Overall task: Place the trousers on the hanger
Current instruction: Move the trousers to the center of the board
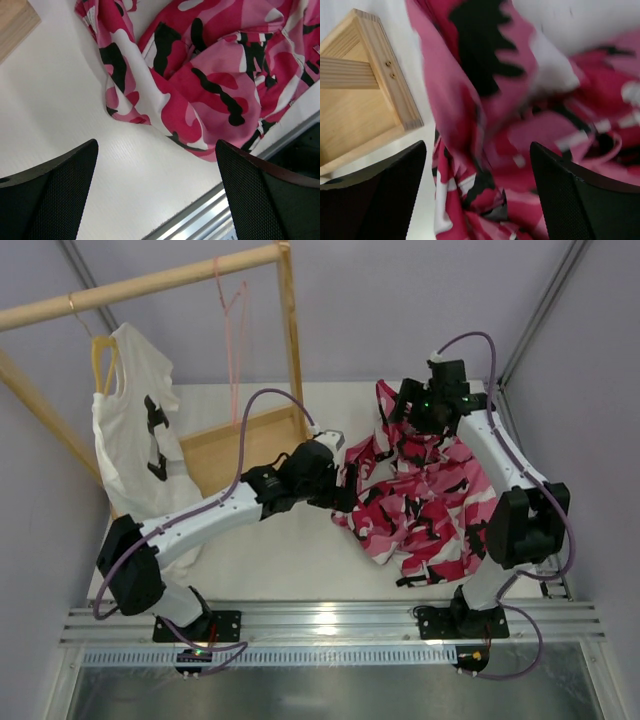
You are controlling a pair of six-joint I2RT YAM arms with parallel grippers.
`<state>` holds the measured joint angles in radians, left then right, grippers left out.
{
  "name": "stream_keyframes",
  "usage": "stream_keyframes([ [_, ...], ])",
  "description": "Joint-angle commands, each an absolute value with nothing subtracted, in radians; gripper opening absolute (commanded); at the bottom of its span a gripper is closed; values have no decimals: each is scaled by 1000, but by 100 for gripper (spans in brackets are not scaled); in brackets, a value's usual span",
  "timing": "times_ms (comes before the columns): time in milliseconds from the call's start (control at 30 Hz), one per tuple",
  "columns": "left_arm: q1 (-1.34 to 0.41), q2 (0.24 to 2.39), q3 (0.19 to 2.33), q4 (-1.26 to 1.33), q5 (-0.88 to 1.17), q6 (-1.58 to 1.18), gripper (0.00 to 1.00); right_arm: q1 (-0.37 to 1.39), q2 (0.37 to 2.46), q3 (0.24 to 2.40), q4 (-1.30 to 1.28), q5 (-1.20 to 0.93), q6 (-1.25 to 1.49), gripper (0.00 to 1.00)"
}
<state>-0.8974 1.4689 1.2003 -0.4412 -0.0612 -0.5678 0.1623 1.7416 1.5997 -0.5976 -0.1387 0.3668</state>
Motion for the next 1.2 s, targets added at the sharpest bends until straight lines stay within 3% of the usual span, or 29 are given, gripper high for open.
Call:
stream_keyframes([
  [0,-888,1544,1301,-459,-147,-563,100,33,1483,1401,-611,-95,533,88],
  [100,-874,1635,1385,-431,-129,-554,100,-104,1354,1151,-627,-17,661,89],
  [233,-871,1761,1535,-384,-175,-532,100,-178,1243,994,-621,41,674,89],
  [400,-830,1929,1704,-332,-141,-577,100,-205,1099,925,-692,252,663,89],
  [533,-805,2048,1807,-290,-112,-595,100,-268,1017,828,-625,249,628,89],
  [833,-744,2293,2006,-210,51,-756,100,-298,1160,805,-392,-23,534,89],
  [1033,-741,2440,2131,-143,115,-816,100,-302,1285,834,-341,-9,474,89],
  [1067,-741,2456,2144,-121,129,-833,98,-304,1298,838,-333,-17,469,89],
  [1167,-739,2494,2166,-84,207,-850,56,-304,1353,827,-252,-34,486,89],
])
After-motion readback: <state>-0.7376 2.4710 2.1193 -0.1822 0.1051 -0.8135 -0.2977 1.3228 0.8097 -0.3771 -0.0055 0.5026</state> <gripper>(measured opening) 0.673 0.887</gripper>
